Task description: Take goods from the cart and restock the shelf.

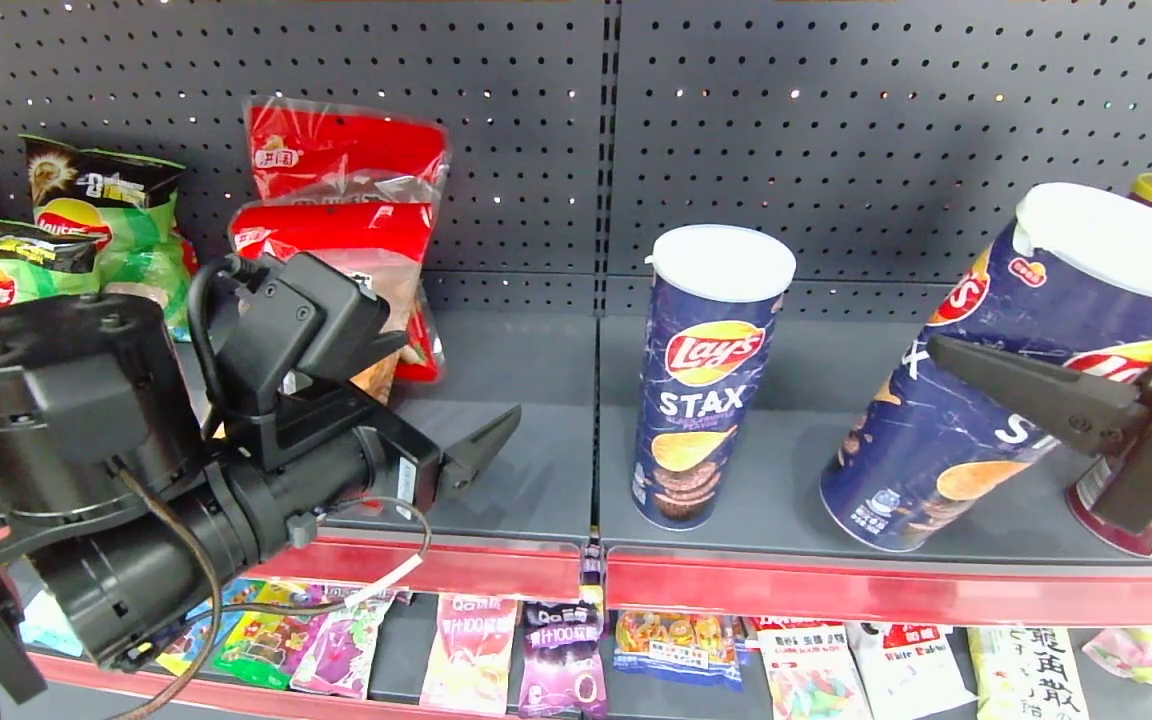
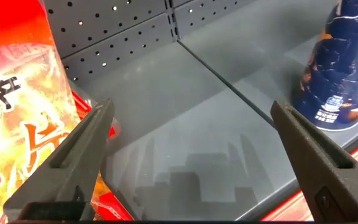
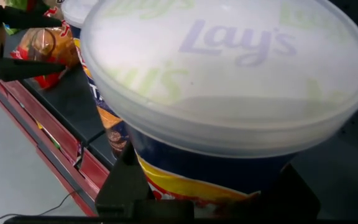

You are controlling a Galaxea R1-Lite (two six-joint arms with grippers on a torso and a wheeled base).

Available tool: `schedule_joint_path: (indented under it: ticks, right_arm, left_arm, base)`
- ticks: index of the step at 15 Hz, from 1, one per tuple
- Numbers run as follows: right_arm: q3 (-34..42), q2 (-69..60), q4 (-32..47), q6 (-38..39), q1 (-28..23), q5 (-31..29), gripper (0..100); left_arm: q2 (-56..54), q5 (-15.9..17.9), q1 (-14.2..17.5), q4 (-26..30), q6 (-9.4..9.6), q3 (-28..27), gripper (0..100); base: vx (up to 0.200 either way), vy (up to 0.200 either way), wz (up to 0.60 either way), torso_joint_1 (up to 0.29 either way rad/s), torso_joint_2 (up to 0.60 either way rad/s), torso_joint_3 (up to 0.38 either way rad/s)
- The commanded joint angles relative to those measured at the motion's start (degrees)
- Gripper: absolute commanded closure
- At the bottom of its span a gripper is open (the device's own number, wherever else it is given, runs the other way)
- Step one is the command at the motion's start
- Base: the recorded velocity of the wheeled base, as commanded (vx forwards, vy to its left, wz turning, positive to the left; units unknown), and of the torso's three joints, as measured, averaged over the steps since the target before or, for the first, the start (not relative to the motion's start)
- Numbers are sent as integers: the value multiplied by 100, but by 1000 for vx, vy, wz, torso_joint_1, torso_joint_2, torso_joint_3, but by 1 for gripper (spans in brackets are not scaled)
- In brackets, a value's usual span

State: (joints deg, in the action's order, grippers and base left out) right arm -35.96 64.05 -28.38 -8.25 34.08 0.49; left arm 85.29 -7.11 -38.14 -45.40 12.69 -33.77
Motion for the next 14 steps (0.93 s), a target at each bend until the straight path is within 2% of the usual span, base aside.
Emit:
schedule_joint_path:
  ticks: [1, 6, 10, 14]
  right_arm:
    - [-25, 46, -10, -1, -7, 4, 100]
    - [-218, 196, -10, -1, -7, 136, 100]
    - [-359, 547, -62, 8, -227, 276, 100]
    - [-1203, 1549, -89, 210, -253, 276, 100]
  left_arm:
    - [50, -1, 0, -4, -3, -7, 0]
    - [76, -1, 9, -13, -3, -7, 0]
    - [76, -1, 9, -22, -12, 11, 0]
    - [23, -45, 0, -127, -39, 72, 0]
  base:
    - [0, 0, 0, 0, 0, 0]
    - [0, 0, 0, 0, 0, 0]
    - [0, 0, 0, 0, 0, 0]
    - [0, 0, 0, 0, 0, 0]
